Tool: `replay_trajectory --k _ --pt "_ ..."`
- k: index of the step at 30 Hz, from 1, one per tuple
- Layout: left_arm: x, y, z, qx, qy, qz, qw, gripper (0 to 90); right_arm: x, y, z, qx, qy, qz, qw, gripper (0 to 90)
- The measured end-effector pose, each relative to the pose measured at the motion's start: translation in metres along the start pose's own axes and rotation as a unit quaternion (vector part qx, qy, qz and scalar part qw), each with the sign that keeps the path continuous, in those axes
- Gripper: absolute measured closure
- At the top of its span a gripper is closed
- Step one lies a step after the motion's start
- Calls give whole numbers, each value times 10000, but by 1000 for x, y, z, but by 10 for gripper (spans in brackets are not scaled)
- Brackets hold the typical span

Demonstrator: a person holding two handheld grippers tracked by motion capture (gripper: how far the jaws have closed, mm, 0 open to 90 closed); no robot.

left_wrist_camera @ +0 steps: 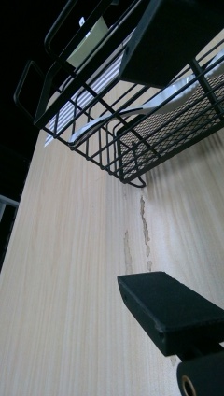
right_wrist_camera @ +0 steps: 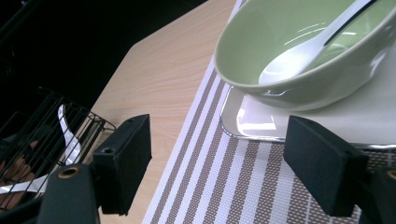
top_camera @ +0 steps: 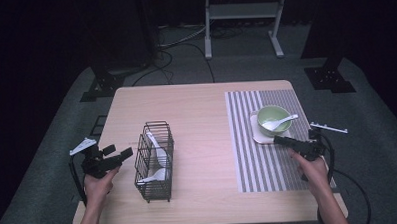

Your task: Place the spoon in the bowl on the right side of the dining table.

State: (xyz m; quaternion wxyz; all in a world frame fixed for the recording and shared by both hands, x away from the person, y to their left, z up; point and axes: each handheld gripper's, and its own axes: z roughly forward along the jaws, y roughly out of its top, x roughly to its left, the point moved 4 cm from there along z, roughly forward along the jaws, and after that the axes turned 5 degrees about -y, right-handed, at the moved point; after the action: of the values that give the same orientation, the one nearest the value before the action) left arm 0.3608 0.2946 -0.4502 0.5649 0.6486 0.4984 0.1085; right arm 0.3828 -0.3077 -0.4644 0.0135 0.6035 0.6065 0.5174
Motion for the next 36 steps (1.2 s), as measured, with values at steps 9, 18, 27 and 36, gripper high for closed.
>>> replay_trajectory --k 9,18,27,36 --pt "-1 0 2 17 -15 -21 10000 28 11 -5 6 161 22 -181 9997 224" --pt "-1 0 1 11 -10 -7 10000 27 24 -10 11 270 62 -373 9989 224" --pt "0 0 0 7 -15 -11 10000 27 32 -16 15 361 102 -509 9980 224" --pt "0 0 -1 -7 -34 -26 10000 27 41 -23 20 469 133 -682 9965 224"
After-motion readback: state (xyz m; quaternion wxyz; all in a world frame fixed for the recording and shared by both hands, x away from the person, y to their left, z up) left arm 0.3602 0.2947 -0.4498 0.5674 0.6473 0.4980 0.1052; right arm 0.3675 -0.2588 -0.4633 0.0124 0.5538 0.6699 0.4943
